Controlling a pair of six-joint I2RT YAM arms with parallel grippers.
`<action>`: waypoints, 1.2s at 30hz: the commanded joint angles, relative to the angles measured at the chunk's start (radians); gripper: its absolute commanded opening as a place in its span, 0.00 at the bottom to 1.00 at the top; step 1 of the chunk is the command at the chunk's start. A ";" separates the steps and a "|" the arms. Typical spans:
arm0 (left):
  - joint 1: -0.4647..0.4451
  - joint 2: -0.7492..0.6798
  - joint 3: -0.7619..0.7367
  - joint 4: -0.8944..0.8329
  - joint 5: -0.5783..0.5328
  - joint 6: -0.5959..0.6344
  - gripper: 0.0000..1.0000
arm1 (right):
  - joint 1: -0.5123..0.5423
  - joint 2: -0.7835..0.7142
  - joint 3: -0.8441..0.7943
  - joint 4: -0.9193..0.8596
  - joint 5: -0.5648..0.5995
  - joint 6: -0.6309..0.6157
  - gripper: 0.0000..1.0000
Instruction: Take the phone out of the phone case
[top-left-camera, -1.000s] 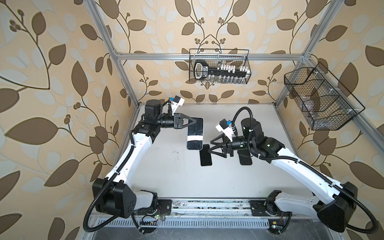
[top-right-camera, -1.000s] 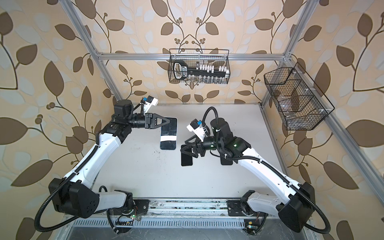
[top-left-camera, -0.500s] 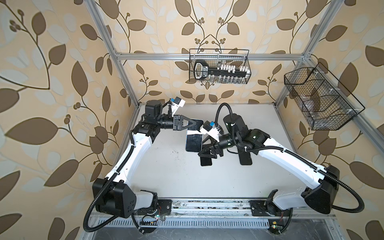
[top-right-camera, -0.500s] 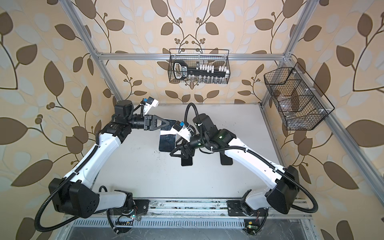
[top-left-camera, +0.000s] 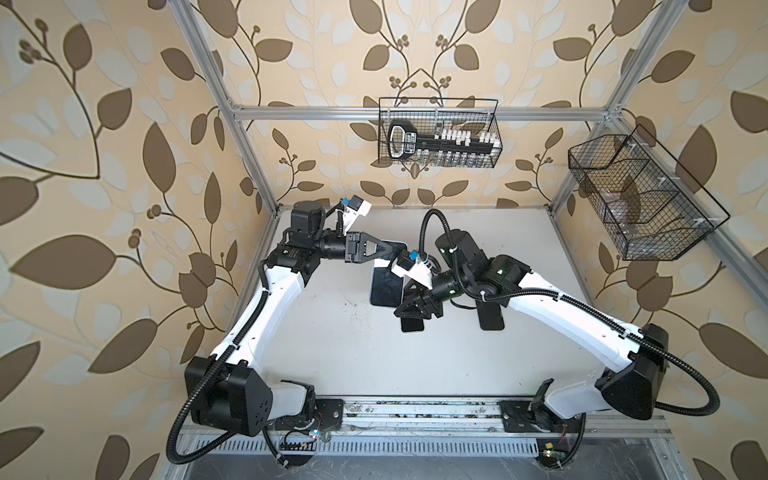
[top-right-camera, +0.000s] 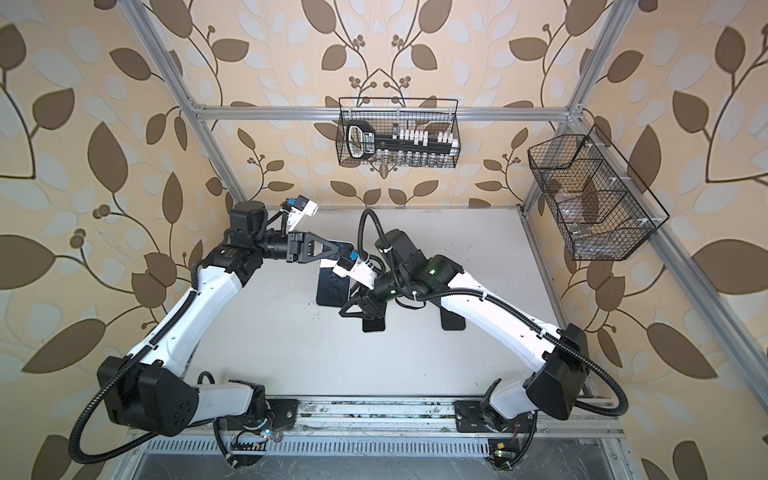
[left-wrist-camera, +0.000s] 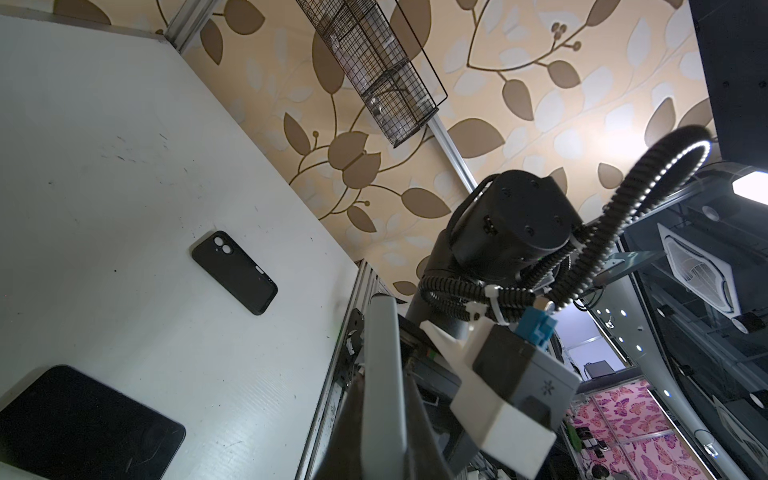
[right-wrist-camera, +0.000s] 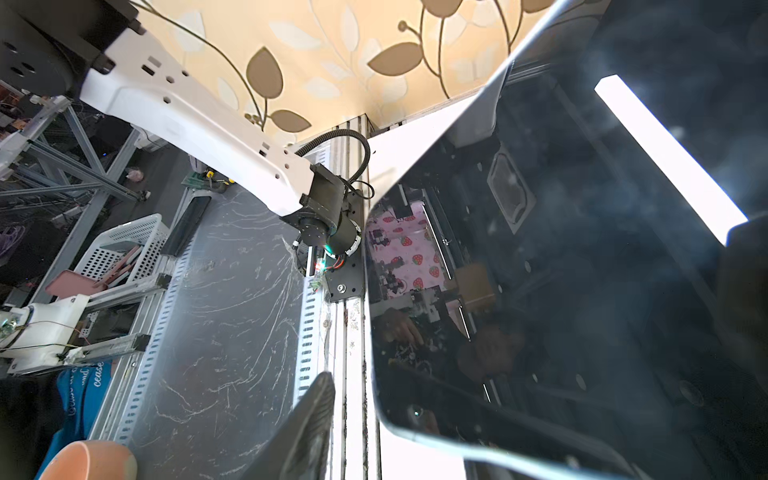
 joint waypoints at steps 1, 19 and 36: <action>-0.005 -0.019 0.012 0.016 0.052 0.025 0.00 | 0.004 0.010 0.038 -0.022 0.020 -0.038 0.48; -0.013 -0.026 0.014 -0.022 0.071 0.064 0.00 | 0.025 0.046 0.103 -0.091 0.009 -0.085 0.35; -0.036 -0.028 0.017 -0.028 0.043 0.053 0.00 | 0.071 0.064 0.101 -0.037 0.001 -0.060 0.29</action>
